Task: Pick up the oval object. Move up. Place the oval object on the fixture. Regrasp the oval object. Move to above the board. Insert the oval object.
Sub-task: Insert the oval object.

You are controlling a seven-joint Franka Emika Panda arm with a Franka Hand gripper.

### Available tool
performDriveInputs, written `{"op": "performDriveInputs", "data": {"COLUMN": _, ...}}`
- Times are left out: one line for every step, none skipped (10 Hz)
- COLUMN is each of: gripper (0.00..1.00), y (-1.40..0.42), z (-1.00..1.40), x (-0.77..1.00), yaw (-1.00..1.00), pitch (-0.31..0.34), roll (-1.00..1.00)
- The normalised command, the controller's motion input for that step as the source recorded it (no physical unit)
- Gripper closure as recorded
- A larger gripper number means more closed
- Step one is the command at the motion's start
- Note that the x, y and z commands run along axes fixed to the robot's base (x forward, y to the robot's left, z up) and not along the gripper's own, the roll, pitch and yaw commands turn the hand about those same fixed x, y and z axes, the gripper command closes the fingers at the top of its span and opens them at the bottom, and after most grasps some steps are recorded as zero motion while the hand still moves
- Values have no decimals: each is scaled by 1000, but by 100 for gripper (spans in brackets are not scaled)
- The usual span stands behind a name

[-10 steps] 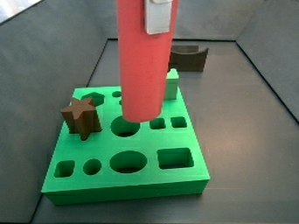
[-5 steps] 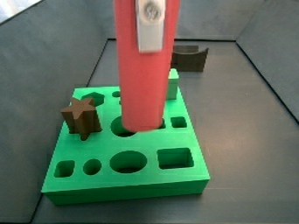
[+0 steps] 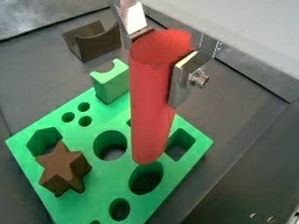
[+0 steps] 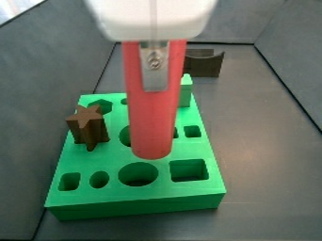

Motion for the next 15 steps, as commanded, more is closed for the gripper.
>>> {"op": "performDriveInputs", "data": {"gripper": 100, "y": -26, "z": -46, "x": -134, "yaw": -169, "pitch": -84, "roll": -20}}
{"op": "performDriveInputs", "data": {"gripper": 100, "y": -163, "z": -194, "x": -51, "yaw": -189, "pitch": -90, "roll": 0}}
{"op": "performDriveInputs", "data": {"gripper": 100, "y": -186, "z": -209, "x": -17, "yaw": -194, "pitch": -109, "roll": 0}}
{"op": "performDriveInputs", "data": {"gripper": 100, "y": -149, "z": -240, "x": 0, "yaw": -189, "pitch": -107, "roll": 0}}
{"op": "performDriveInputs", "data": {"gripper": 100, "y": -63, "z": -280, "x": 0, "yaw": -169, "pitch": -83, "roll": 0}}
{"op": "performDriveInputs", "data": {"gripper": 100, "y": -46, "z": -266, "x": -3, "yaw": -180, "pitch": -66, "roll": 0}}
{"op": "performDriveInputs", "data": {"gripper": 100, "y": -60, "z": -211, "x": -111, "yaw": -177, "pitch": -67, "roll": 0}}
{"op": "performDriveInputs", "data": {"gripper": 100, "y": -37, "z": -126, "x": -306, "yaw": -57, "pitch": -97, "roll": 0}}
{"op": "performDriveInputs", "data": {"gripper": 100, "y": -71, "z": -109, "x": -309, "yaw": -26, "pitch": -76, "roll": 0}}
{"op": "performDriveInputs", "data": {"gripper": 100, "y": -86, "z": -126, "x": -243, "yaw": -31, "pitch": -79, "roll": 0}}
{"op": "performDriveInputs", "data": {"gripper": 100, "y": -137, "z": -177, "x": -123, "yaw": -29, "pitch": -90, "roll": 0}}
{"op": "performDriveInputs", "data": {"gripper": 100, "y": -171, "z": -231, "x": 0, "yaw": 0, "pitch": -130, "roll": 0}}
{"op": "performDriveInputs", "data": {"gripper": 100, "y": -46, "z": -137, "x": 157, "yaw": 0, "pitch": -144, "roll": -21}}
{"op": "performDriveInputs", "data": {"gripper": 100, "y": 0, "z": -174, "x": 151, "yaw": 0, "pitch": -96, "roll": 0}}
{"op": "performDriveInputs", "data": {"gripper": 100, "y": 60, "z": -189, "x": 200, "yaw": 80, "pitch": -44, "roll": -4}}
